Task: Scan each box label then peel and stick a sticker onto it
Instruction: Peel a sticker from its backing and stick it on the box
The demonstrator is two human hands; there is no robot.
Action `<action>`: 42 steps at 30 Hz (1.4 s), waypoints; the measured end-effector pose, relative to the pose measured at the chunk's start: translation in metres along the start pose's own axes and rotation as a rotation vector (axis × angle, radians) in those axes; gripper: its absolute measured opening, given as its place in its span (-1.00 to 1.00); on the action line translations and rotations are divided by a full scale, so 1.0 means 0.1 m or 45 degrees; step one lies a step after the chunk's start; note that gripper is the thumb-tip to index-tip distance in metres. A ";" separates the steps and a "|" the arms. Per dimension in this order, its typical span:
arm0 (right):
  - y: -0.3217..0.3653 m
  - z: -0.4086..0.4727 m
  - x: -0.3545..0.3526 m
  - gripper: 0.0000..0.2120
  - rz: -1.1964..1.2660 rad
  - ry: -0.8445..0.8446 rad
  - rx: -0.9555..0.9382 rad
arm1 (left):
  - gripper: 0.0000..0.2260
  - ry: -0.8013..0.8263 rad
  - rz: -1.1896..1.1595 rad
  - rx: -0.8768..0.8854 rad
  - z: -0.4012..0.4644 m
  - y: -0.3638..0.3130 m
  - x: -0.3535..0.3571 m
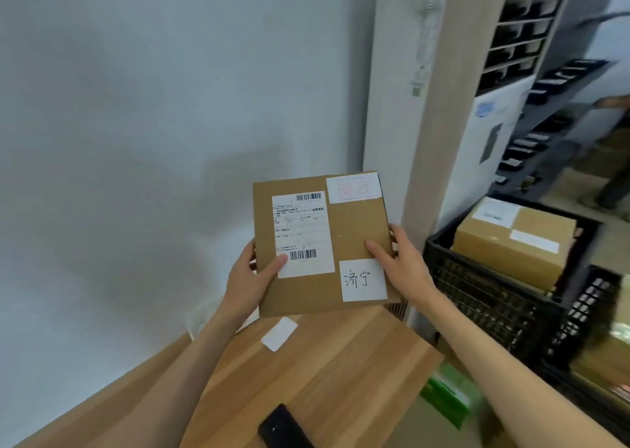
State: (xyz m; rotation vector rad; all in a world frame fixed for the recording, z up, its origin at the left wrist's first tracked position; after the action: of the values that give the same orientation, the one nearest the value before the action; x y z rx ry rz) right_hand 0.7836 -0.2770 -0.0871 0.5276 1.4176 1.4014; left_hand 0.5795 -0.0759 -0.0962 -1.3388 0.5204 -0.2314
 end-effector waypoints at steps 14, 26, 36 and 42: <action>-1.14 -0.02 -2.93 -0.48 -0.156 -0.602 0.324 | -0.40 0.604 -0.041 0.085 -0.40 -0.82 3.37; -1.61 1.07 -3.53 -0.48 -0.252 -0.699 0.481 | -0.54 0.829 0.055 0.152 0.47 -1.20 4.82; -2.01 2.10 -3.45 -0.55 -0.334 -0.671 0.659 | -0.51 0.934 0.188 0.069 1.34 -1.04 5.62; -2.21 2.41 -3.33 -0.60 -0.406 -0.615 0.748 | -0.50 0.960 0.283 0.019 1.63 -0.85 5.87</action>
State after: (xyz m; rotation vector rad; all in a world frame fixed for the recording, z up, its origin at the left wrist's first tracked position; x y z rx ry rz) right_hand 1.1912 -0.5010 -0.1222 0.8980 1.4161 0.5363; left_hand 1.1776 -0.2184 -0.1241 -1.1394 1.2878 -0.5600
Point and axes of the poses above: each hand's wrist, its own z-axis towards the middle knuckle, its own x-axis out of the palm, y = z × x, the point moved 1 cm from there along z, towards the middle knuckle, and after that the axes turned 11 degrees about -y, right-handed, at the moved point
